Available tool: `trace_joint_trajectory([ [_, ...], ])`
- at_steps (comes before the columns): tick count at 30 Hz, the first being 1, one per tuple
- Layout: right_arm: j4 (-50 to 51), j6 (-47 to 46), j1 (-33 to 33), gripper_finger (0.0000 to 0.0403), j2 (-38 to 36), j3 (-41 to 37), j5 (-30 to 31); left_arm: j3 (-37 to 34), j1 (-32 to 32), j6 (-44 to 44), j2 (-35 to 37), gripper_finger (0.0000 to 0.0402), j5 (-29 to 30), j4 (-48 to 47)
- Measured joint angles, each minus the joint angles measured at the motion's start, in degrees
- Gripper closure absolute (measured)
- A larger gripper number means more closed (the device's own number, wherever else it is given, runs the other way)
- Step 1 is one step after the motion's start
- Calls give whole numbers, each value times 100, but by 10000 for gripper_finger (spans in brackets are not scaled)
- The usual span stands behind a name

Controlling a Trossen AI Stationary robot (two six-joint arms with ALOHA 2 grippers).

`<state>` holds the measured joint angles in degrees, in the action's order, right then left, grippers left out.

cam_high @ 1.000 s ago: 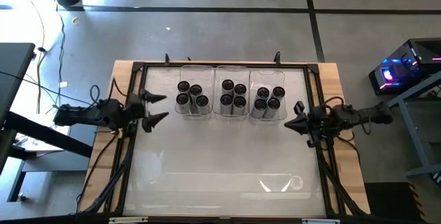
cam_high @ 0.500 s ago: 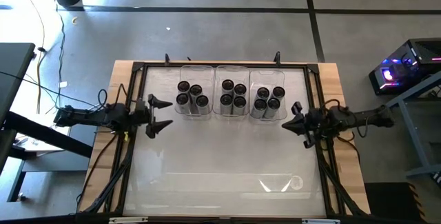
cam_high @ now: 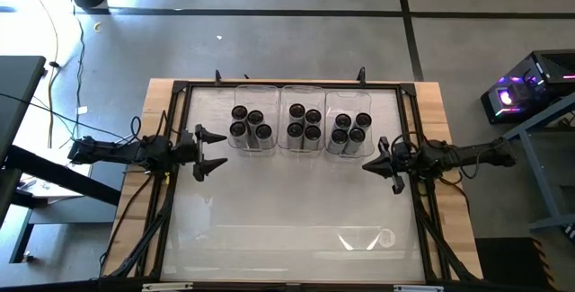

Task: Sort soda cans
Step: Return to Home Position

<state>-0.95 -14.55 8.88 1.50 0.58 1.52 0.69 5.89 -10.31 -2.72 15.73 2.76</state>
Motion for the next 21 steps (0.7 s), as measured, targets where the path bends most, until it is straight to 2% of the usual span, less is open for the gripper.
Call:
trace_joint_trajectory([
  [17,2,-14,0,403,2,0,17,0,0,-2,0,19,2,0],
  [21,-4,662,0,402,2,0,84,0,0,-2,0,19,2,2],
])
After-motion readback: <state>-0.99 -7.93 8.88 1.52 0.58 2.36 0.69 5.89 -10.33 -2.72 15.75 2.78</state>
